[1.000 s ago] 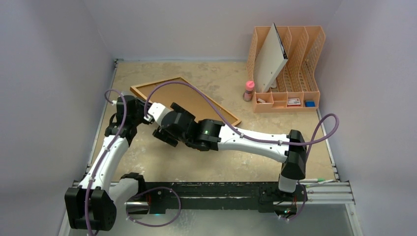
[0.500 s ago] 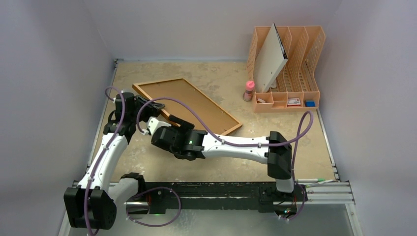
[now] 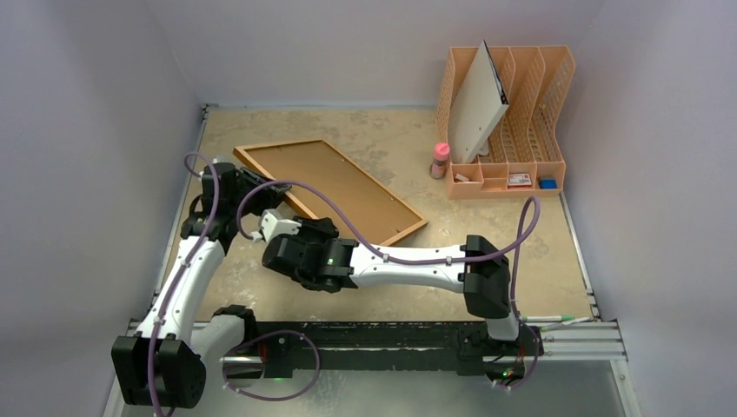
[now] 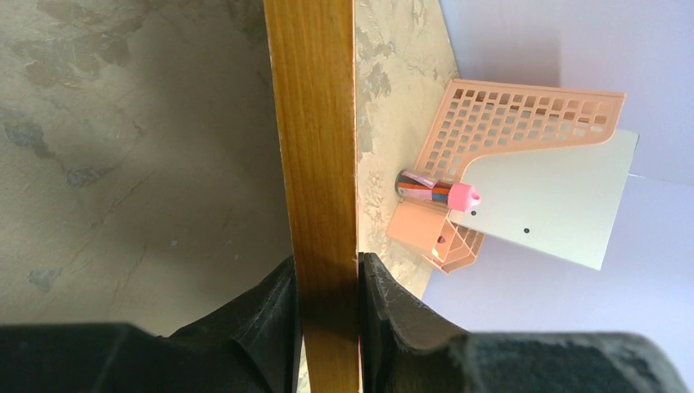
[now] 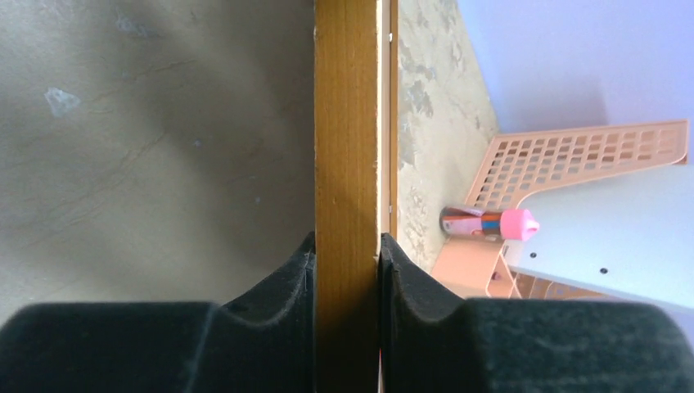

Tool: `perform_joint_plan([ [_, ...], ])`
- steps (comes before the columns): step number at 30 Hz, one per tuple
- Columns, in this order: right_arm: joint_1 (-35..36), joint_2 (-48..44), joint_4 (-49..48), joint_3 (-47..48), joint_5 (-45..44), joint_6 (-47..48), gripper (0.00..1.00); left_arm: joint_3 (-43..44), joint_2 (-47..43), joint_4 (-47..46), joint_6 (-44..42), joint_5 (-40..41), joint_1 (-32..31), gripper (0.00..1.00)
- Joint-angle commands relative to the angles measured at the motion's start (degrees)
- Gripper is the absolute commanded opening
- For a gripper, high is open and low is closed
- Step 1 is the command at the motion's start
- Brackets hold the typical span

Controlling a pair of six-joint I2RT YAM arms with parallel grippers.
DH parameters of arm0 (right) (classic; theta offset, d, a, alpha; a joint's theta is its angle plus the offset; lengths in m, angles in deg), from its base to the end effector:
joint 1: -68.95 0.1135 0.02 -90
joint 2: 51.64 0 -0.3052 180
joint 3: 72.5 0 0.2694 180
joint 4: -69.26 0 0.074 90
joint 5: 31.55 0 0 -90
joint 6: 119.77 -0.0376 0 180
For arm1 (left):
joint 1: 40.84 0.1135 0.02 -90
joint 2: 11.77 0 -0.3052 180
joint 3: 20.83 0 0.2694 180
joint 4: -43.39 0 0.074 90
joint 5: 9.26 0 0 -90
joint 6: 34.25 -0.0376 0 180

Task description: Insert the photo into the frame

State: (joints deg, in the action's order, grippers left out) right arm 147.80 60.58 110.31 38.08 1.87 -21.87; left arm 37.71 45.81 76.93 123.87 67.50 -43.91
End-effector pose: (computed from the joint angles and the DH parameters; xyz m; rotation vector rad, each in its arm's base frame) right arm 0.1225 0.4593 0.3241 -0.9883 1.7043 -0.3530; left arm 0.2182 -0.0203 0.3161 -1.1035 2.0000 -0.9419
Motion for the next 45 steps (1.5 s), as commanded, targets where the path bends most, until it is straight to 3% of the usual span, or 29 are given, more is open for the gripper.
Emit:
perform_joint_plan([
  [1, -0.1, -2.5, -3.7, -0.3, -5.4, 1.5, 0.06, 4.5, -2.7, -2.8, -2.2, -1.6, 0.1, 0.15],
  [3, 0.0, -3.1, -3.9, -0.2, -5.3, 1.7, 0.02, 5.0, -3.5, -3.7, -3.1, -1.5, 0.0, 0.22],
  [6, -0.1, -4.5, -3.9, 0.3, -3.6, 1.8, 0.00, 7.6, -3.8, -2.7, -6.3, -0.1, 0.1, 0.41],
  [9, -0.1, -6.6, -2.9, 1.0, 2.7, 1.8, 0.00, 13.0, -3.0, 1.1, -11.5, 2.0, 0.1, 0.56],
  [13, -1.2, -9.6, -2.8, 2.0, 8.7, 2.1, 0.00, 20.9, -1.9, 7.0, -18.5, 6.8, 0.0, 0.66],
  [25, -7.3, -14.8, -3.4, 6.9, 22.2, 1.2, 0.00, 36.7, -2.6, 18.2, -26.0, 27.9, 0.1, 0.74],
  [34, -15.3, -15.9, -4.2, 10.7, 34.0, -3.3, 0.00, 35.4, -4.9, 19.3, -25.8, 30.3, 0.1, 0.74],
  [45, -31.3, -11.6, -6.1, 17.6, 42.5, -16.1, 0.00, 29.8, -5.3, 18.3, -25.0, 27.2, 0.1, 0.74],
])
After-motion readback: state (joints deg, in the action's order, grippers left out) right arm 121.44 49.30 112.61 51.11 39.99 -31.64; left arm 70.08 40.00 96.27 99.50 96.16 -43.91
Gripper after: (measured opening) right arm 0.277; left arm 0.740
